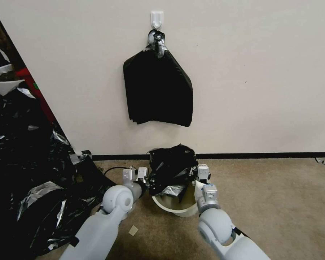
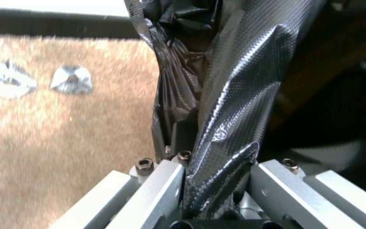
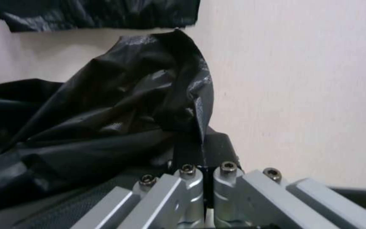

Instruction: Place a trash bag onto the trash bin.

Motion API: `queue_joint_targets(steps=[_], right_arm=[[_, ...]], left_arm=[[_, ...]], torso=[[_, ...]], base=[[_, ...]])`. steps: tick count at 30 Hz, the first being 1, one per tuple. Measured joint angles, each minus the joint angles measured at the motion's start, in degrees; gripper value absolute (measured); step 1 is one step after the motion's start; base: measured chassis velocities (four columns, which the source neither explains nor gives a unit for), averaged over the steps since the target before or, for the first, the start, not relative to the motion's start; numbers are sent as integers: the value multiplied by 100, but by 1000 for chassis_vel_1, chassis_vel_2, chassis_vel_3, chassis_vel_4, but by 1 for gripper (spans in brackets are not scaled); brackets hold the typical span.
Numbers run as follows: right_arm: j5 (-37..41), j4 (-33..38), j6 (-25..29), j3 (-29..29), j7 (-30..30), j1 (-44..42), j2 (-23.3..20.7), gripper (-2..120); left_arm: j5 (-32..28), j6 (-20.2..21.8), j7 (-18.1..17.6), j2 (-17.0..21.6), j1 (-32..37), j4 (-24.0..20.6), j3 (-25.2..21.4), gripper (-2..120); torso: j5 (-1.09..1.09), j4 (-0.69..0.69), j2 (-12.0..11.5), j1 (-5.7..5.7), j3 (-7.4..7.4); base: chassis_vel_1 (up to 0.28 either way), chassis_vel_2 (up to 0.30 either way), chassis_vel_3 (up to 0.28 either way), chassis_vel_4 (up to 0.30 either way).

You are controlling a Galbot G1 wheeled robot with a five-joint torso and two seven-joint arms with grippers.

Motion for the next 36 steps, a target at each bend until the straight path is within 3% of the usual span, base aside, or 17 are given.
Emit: queue_joint_targets(steps=[1, 4, 8, 11, 19, 25, 28, 33, 36], right_arm=[[0, 0, 0, 0, 0, 0, 0, 0], [189, 39, -70, 144, -51, 94, -173, 0], [399, 61, -234, 250, -90, 137, -287, 0], [1299, 247, -761, 427, -101, 111, -636, 0], [2837, 1105, -1465, 297, 266, -530, -1130, 0], [3738, 1627, -1878, -2, 378, -901, -1104, 0], [4708, 1776, -2285, 5, 382, -894, -950, 0], [4890, 1729, -2461, 35, 296, -811, -796, 0], [4454, 1761, -2422, -15, 241, -798, -738, 5]], left_arm=[[0, 0, 0, 0, 0, 0, 0, 2], [298, -142, 444, 115, 66, -184, -61, 2], [480, -238, 664, 194, 96, -292, -81, 2], [652, -582, 867, 296, 136, -475, -190, 2], [435, -1585, 913, 233, 71, -435, -368, 3], [209, -1936, 1071, 131, 6, -418, -442, 3], [71, -1986, 1099, 110, 9, -426, -517, 3], [23, -1990, 1097, 119, 49, -449, -588, 3], [47, -1986, 998, 135, 101, -451, -628, 3]], torso=[[0, 0, 0, 0, 0], [0, -1, 0, 0, 0], [1, -1, 0, 0, -1], [0, 0, 0, 0, -1], [0, 0, 0, 0, -1], [0, -1, 0, 0, -1], [0, 1, 0, 0, -2], [0, 1, 0, 0, -1], [0, 1, 0, 0, -1]], base=[[0, 0, 0, 0], [0, 0, 0, 0], [0, 0, 0, 0], [0, 0, 0, 0], [0, 0, 0, 0], [0, 0, 0, 0], [0, 0, 0, 0], [0, 0, 0, 0], [0, 0, 0, 0]])
